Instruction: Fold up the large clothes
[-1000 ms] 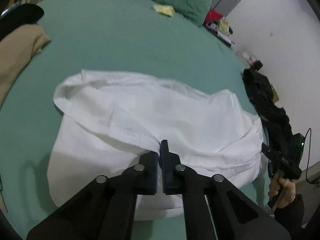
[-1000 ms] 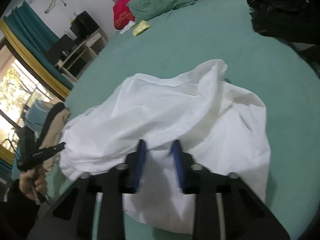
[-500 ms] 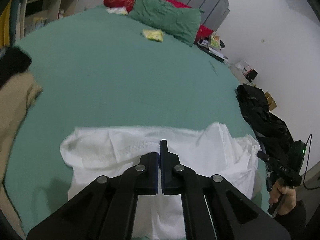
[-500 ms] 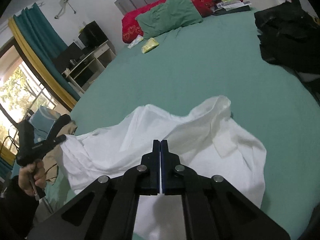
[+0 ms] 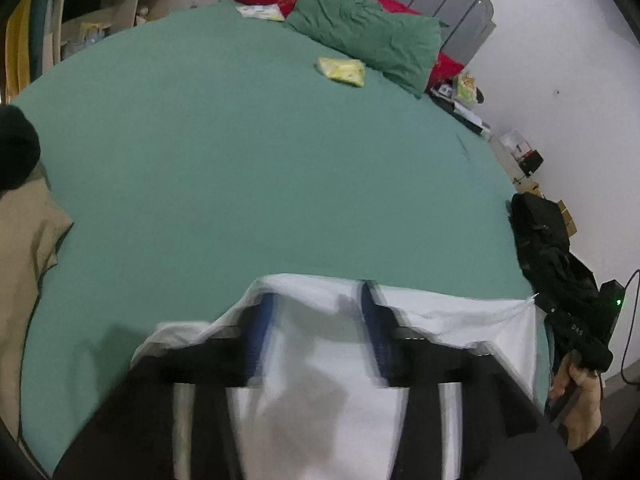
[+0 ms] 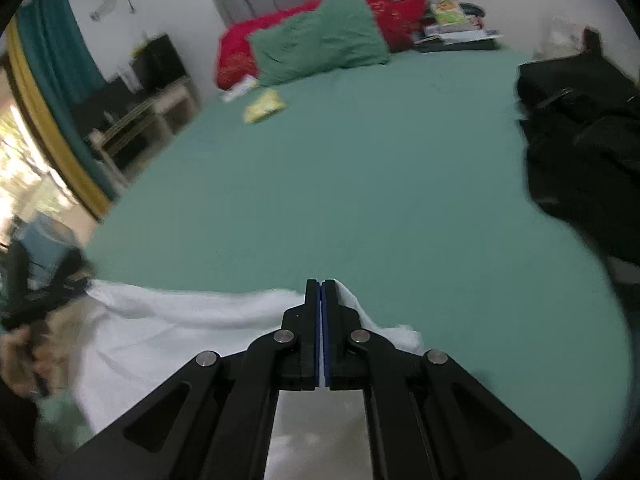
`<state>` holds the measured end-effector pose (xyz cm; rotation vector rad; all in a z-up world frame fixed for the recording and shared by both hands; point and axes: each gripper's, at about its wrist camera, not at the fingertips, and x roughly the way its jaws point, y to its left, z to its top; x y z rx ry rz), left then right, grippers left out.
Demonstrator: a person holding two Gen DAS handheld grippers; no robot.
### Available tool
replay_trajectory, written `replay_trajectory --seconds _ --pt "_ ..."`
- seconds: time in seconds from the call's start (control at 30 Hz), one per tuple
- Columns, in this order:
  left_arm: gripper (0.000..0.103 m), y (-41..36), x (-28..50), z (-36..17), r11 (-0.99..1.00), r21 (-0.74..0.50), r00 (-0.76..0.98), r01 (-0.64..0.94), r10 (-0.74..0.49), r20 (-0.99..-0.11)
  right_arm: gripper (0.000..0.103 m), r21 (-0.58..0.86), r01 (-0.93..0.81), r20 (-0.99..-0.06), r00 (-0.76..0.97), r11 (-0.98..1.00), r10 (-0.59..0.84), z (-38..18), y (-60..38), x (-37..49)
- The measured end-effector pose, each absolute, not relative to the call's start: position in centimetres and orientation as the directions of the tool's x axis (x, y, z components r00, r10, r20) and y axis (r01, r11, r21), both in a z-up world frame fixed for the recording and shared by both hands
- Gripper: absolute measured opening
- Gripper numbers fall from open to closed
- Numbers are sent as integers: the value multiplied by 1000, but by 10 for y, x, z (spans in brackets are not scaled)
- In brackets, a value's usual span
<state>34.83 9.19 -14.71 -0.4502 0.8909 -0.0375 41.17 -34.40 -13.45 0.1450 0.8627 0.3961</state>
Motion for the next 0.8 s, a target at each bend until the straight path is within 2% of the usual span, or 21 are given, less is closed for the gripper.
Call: replay_trajectory --seconds 0.07,0.13,0.2,0.3,0.43,0.57,0.6,0.63,0.67,0.8 --pt "58 102 336 -150 916 -365 635 -168 -183 -751 12 184 -284 -717 616 941 326 -130 -343 401" --pt "59 113 321 -151 925 -327 632 -193 -137 -762 57 135 -288 -702 647 948 297 -120 -349 385" --pt "61 126 301 -152 929 -300 629 -216 -103 -771 64 110 -251 -690 677 962 256 -114 -362 366" --pt "62 135 276 -161 931 -282 595 -232 -94 -798 64 171 -173 -726 643 970 243 -121 -389 336" --pt "62 136 242 -182 938 -256 522 -232 -102 -847 64 280 -43 -790 557 959 256 -160 -423 285" --pt "62 126 225 -198 953 -234 487 -195 -113 -866 64 384 6 -799 503 923 329 -187 -429 251" --pt "59 122 222 -197 958 -229 490 -174 -118 -864 56 385 12 -788 524 923 322 -184 -428 243" --pt "27 121 220 -198 956 -247 484 -159 -143 -863 23 400 2 -789 510 916 343 -183 -425 241" --pt "5 121 217 -200 941 -295 470 -165 -188 -862 10 411 -18 -789 494 912 365 -182 -420 239" --pt "6 118 194 -179 944 -280 491 -173 -164 -856 8 401 -48 -791 485 915 372 -175 -410 228"
